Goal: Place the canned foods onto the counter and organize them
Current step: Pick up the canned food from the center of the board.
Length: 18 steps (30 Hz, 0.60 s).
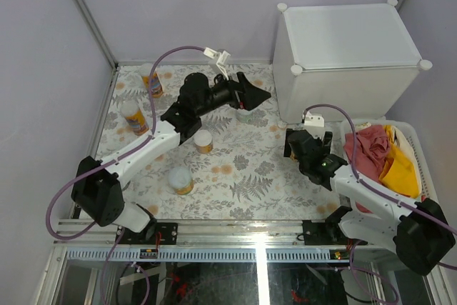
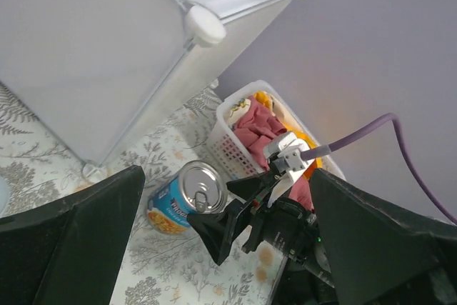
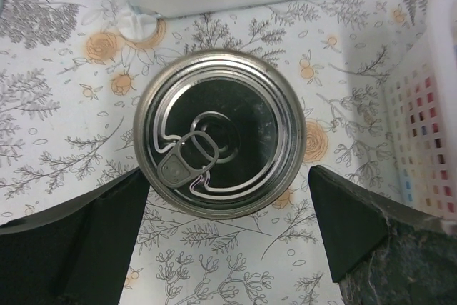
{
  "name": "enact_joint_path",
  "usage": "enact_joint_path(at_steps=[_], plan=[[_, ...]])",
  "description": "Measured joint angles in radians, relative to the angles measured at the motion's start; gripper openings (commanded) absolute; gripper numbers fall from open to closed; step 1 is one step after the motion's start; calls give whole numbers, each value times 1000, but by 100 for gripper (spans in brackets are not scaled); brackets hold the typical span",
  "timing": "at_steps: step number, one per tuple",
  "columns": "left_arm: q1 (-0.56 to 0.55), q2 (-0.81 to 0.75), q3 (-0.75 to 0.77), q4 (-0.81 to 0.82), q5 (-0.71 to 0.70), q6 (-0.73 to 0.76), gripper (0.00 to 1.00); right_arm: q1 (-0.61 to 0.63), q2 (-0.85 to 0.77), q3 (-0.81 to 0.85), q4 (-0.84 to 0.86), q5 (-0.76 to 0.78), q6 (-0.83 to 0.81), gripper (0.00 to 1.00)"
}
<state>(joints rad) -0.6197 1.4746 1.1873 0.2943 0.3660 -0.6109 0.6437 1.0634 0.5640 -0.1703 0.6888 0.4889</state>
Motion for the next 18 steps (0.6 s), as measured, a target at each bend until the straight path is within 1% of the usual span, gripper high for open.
enact_joint_path(at_steps=[3, 5, 9, 11, 18], plan=[[-2, 10, 24, 1, 8, -14, 100, 0, -29, 40, -35, -1, -42, 99], [-2, 0, 28, -5, -21, -22, 100, -1, -48, 82, -45, -1, -69, 99], [-2, -55, 27, -44, -129, -36, 100, 11, -51, 183, -50, 1, -119, 99], [-2, -100, 18, -65, -193, -49, 100, 37, -39, 225, -52, 4, -142, 100], [-2, -238, -3, -179, -439, -91, 100, 142, 109, 295, -19, -29, -179, 100]])
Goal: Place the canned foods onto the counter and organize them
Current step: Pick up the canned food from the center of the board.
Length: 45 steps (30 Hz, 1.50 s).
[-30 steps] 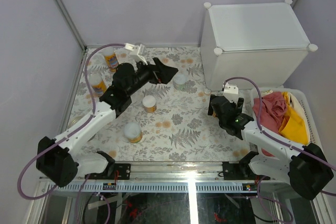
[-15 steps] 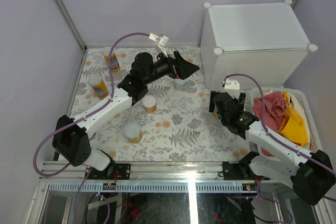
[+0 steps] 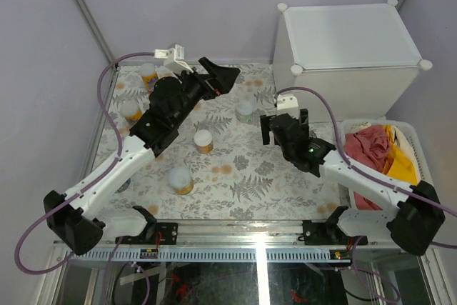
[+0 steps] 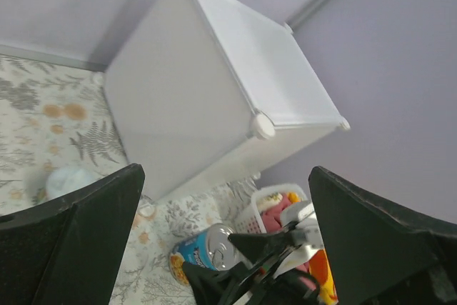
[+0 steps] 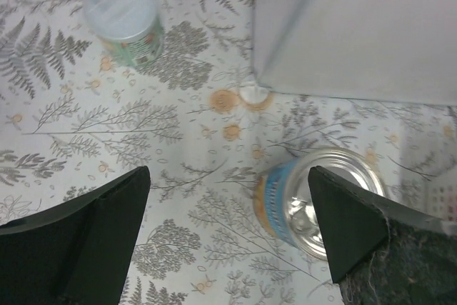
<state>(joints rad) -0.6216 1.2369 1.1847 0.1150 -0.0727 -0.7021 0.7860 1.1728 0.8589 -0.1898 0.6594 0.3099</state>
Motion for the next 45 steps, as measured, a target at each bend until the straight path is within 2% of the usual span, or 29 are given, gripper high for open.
enact_joint_path(at_steps=[5, 10, 21, 35, 45], plan=[[0, -47, -1, -85, -137, -6, 100, 19, 158, 52, 50, -56, -7, 99], [1, -70, -1, -146, -229, -4, 100, 19, 354, 190, 102, -88, -24, 99], [108, -77, -9, -187, -221, -13, 100, -72, 699, 481, 150, -202, -27, 99], [193, -60, -10, -183, -150, -32, 100, -130, 864, 700, 104, -288, -48, 99], [226, -44, -19, -175, -114, -47, 100, -161, 939, 727, 46, -319, -45, 99]])
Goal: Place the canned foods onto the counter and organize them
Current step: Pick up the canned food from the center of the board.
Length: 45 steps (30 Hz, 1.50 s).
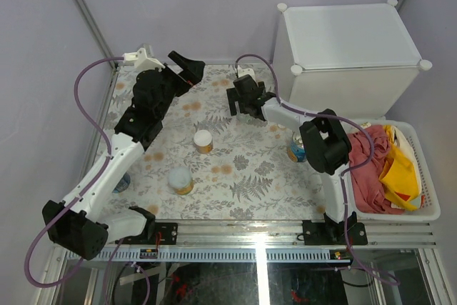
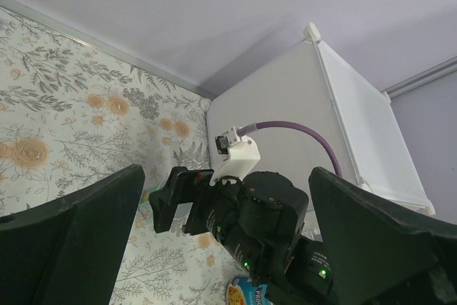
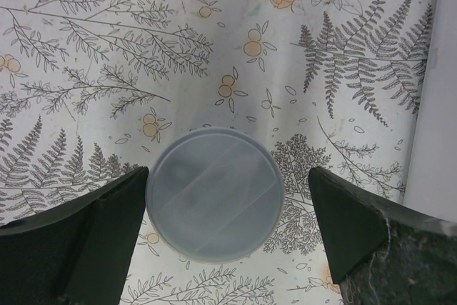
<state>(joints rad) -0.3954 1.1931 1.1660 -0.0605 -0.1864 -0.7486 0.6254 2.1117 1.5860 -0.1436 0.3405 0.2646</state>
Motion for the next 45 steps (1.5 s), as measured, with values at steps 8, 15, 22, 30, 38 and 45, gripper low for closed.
enact_joint_path(at_steps=[8, 15, 22, 30, 38, 45], plan=[[14, 0, -19, 5, 18, -11, 100, 0, 4, -2, -9, -27, 8, 68], [16, -8, -47, 6, 30, -26, 100, 0, -6, -29, 22, -47, 7, 38], [16, -41, -56, 4, 31, -33, 100, 3, -77, -121, 26, -72, 6, 30], [16, -77, -72, 2, 31, -39, 100, 88, -257, -327, -34, -61, 15, 24], [16, -106, -107, -1, 39, -47, 100, 225, -546, -575, -144, 12, 93, 23], [16, -136, -128, -5, 49, -58, 100, 310, -820, -747, -229, 120, 232, 22]])
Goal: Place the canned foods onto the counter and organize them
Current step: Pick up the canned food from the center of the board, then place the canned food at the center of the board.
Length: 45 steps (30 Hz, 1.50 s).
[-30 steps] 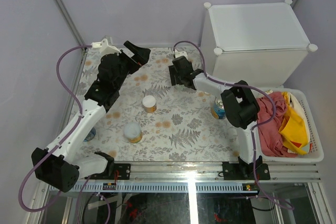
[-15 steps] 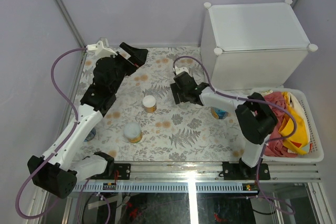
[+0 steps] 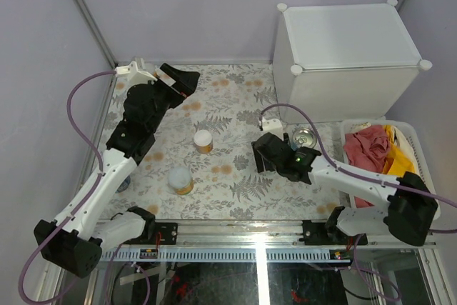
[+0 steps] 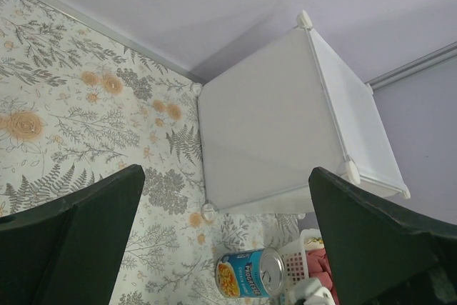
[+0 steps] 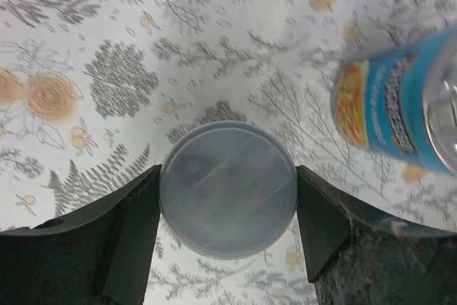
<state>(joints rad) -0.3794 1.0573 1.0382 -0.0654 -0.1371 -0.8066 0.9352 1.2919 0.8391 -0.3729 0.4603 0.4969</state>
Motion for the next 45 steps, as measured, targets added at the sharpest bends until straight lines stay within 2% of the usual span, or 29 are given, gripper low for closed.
enact_joint_path(at_steps=[7, 13, 25, 31, 35, 41, 45], plan=[[0, -16, -2, 0, 3, -1, 100, 22, -166, -114, -136, 81, 150, 23], [-7, -16, -3, -3, 4, -8, 100, 25, -257, -127, -233, 123, 198, 22], [-26, -15, -3, -3, 2, -11, 100, 33, -267, 199, -438, 192, 192, 21], [-40, -8, -3, -3, 1, -12, 100, 31, -237, 323, -503, 277, 163, 22], [-46, -6, -3, -3, 0, -12, 100, -29, -220, 326, -510, 283, 124, 23], [-47, -6, -3, -3, -1, -12, 100, -201, -219, 306, -431, 254, 24, 23], [-47, -6, -3, -3, -1, -11, 100, -246, -202, 292, -375, 226, -17, 24]])
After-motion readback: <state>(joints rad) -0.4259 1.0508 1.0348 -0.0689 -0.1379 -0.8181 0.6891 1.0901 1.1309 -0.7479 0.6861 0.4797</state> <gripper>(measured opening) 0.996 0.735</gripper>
